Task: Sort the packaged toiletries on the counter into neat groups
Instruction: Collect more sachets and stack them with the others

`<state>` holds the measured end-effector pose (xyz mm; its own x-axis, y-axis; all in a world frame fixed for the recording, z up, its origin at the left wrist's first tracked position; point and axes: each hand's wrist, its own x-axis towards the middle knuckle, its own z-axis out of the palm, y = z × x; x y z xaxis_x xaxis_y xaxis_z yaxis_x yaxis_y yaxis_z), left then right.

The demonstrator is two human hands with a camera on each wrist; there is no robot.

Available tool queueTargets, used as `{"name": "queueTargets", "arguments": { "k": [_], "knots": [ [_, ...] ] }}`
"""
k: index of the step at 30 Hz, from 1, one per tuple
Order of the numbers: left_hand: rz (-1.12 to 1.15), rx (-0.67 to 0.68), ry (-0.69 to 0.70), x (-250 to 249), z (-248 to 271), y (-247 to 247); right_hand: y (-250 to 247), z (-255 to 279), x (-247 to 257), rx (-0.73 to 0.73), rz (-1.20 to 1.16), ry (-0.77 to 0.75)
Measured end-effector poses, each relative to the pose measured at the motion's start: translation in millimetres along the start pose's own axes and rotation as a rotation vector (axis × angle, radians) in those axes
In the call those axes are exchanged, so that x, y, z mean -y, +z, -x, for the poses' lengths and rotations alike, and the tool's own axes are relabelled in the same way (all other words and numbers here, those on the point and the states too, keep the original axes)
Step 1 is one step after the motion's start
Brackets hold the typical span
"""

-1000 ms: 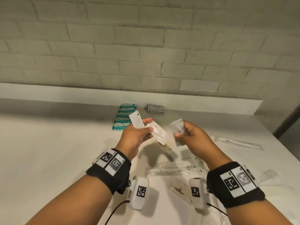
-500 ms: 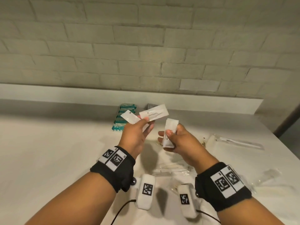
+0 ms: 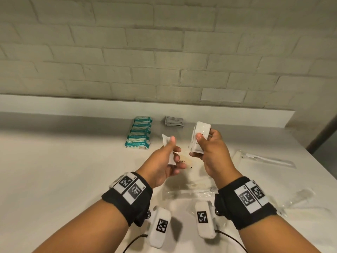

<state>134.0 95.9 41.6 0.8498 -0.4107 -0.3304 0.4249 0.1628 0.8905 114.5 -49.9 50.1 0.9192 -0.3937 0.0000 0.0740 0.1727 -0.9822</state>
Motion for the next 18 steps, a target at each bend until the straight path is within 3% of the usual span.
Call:
{"name": "queueTargets", "arguments": {
  "k": [4,13,18],
  "knots": [
    [0.037,-0.085,0.003,1.2,-8.8,-13.2,-10.5,-2.9,-7.3,0.047,0.132,0.055],
    [-0.471,-0.092,0.223,-0.5,-9.3,-34.0,-29.8,-0.6,5.7,0.232,0.212,0.047],
    [-0.517,-0.168,0.312,-8.0,-15.8,-38.1,-25.5,-1.0,29.0,0.408,0.485,-0.04]
  ]
}}
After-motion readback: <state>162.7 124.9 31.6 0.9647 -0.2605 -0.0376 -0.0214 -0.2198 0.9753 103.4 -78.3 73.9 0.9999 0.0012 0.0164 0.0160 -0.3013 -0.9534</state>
